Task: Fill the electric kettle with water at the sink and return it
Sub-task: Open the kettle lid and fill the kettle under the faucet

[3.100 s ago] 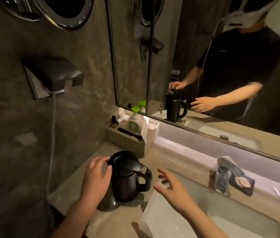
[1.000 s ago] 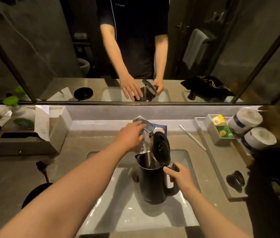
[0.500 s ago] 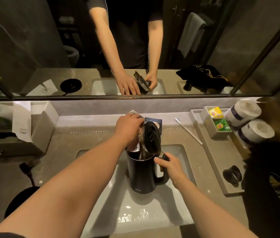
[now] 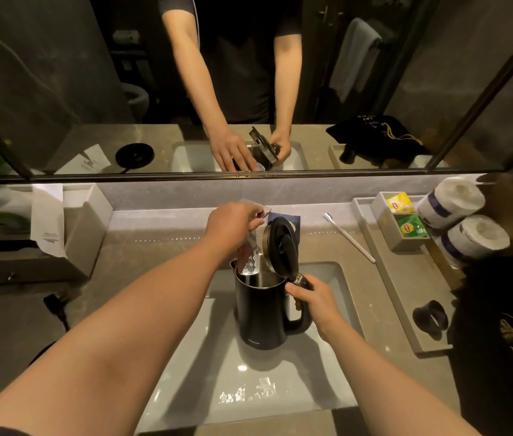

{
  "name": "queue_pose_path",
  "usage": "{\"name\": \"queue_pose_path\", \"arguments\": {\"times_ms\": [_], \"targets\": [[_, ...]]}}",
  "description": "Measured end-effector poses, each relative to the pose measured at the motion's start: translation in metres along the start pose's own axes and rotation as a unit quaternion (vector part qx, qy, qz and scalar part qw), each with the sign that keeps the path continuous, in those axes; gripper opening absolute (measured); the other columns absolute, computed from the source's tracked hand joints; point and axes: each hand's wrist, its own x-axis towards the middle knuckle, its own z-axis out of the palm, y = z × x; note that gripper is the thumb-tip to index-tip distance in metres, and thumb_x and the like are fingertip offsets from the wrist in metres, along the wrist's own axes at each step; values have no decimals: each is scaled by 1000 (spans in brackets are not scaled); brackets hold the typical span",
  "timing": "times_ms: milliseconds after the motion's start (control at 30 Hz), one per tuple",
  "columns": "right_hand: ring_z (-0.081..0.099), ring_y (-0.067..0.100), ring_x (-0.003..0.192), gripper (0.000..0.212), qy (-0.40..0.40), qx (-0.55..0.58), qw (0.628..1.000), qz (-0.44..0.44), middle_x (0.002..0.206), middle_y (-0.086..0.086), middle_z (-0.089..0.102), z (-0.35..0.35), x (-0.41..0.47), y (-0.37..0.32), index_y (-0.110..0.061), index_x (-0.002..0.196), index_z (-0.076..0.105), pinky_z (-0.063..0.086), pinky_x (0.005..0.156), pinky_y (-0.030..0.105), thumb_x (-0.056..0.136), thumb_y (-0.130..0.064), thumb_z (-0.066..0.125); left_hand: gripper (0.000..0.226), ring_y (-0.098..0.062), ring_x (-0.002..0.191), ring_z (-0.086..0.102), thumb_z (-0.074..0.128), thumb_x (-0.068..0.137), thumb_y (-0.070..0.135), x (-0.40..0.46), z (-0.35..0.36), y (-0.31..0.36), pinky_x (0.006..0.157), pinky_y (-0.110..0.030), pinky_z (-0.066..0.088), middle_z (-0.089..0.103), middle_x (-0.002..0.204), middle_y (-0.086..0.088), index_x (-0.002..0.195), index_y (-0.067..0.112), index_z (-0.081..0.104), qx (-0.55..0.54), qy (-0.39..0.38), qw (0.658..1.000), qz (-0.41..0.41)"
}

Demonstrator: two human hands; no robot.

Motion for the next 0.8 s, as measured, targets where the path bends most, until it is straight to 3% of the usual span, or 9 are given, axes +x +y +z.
{"name": "queue_pose_path", "arguments": {"times_ms": [133,433,567,800], "targets": [[54,14,55,14,-8,14,1000,-6,60,-3,64,2,-3,-1,-16,77,70,48,53,25,73,-27,77,22,-20,90,62,59,90,33,0,0,-6,65,-31,43,70,106,4,111,30,64,-25,-37,999,-14],[53,14,55,12,-9,16,1000,-6,59,-4,64,5,-2,1,-20,73,70,47,52,26,71,-27,79,33,-21,105,58,58,88,20,-16,4,-20,82,-40,51,63,120,4,119,31,57,-46,-44,998,-10],[54,14,56,22,-7,12,1000,-8,60,-3,64,7,-1,2,-13,79,69,47,54,27,69,-29,80,36,-23,106,57,58,87,18,-19,3,-21,83,-40,50,61,122,3,121,30,55,-43,-51,998,3],[55,16,59,11,-3,10,1000,-15,59,-5,64,9,0,4,-13,79,69,47,57,30,77,-20,78,41,-22,106,57,59,86,16,-23,1,-21,81,-35,47,59,125,2,124,30,51,-50,-50,997,16]]}}
